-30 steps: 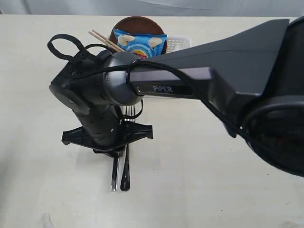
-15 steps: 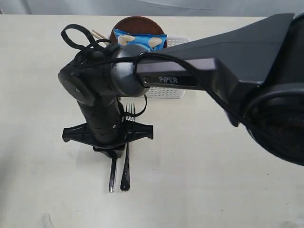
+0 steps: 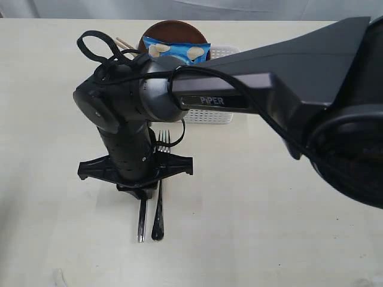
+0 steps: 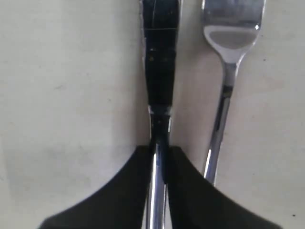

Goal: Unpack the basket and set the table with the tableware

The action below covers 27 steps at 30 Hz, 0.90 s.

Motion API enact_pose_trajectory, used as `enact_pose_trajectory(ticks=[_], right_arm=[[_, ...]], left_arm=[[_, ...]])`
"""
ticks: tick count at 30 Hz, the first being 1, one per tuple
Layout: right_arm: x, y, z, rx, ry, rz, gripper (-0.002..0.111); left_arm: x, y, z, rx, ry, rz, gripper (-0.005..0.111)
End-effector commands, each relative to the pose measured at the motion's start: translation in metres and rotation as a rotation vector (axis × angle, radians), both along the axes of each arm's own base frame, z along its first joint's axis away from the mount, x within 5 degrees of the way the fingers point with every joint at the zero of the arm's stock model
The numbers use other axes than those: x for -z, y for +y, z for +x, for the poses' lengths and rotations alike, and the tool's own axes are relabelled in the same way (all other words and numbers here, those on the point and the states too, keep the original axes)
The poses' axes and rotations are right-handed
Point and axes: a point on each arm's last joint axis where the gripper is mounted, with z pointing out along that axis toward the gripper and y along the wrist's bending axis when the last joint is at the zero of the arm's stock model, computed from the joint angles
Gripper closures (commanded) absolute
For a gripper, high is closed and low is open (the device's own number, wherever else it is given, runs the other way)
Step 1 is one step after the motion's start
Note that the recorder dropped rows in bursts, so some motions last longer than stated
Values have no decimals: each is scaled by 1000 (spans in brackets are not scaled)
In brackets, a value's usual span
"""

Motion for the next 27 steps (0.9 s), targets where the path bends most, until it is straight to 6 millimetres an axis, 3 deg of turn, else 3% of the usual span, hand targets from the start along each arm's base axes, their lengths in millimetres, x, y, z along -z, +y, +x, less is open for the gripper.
enact_pose_trajectory(ticks=[1,4,9,16,22,27], right_arm=[[-2,-1,1,3,6,8,72],[-2,-1,1,-15,6,8,57],[-14,1,3,-72,-16,34,55],[-81,12,14,-162,-159,164,55],[-135,-16,52,-85,-264,131,55],[-159,-44,93,-59,-326,154,55]], left_arm=[[0,0,0,-2,-9,-1,107],[0,0,0,-1,-8,-12,107],[0,0,0,-2,-8,-10,107],[0,0,0,-2,-8,-10,107],[0,0,0,-2,-8,-10,107],[0,0,0,-2,-8,-10,107]])
